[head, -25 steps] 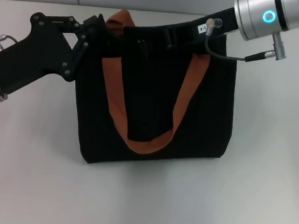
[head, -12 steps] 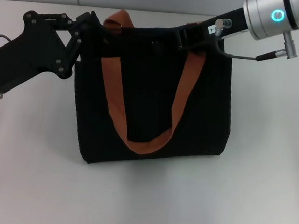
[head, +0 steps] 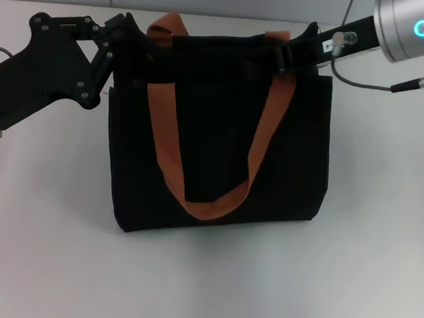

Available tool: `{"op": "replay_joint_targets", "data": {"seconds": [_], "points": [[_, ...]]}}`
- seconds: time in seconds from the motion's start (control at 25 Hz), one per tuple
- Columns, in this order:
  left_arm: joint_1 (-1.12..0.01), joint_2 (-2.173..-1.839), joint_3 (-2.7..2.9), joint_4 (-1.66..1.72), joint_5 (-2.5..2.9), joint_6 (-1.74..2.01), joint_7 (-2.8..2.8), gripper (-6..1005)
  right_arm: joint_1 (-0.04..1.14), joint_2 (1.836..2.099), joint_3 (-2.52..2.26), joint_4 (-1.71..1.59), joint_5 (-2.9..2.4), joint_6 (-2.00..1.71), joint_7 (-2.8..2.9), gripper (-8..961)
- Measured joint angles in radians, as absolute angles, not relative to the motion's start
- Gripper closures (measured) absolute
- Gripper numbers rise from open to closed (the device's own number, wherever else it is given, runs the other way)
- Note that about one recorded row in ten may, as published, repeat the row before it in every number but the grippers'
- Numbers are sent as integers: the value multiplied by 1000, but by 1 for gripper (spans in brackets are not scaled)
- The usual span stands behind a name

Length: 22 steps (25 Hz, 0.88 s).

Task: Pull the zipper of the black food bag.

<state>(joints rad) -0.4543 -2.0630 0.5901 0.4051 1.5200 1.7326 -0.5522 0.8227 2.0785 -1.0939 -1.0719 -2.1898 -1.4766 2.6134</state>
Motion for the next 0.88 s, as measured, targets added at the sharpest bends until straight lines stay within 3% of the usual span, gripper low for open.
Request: {"op": "replay_joint_targets", "data": {"seconds": [0.88], "points": [[-458,-2060,577,405,1520,1728,-552,933,709,2079,-964,-1222,-2220,-1547,2617,953]]}}
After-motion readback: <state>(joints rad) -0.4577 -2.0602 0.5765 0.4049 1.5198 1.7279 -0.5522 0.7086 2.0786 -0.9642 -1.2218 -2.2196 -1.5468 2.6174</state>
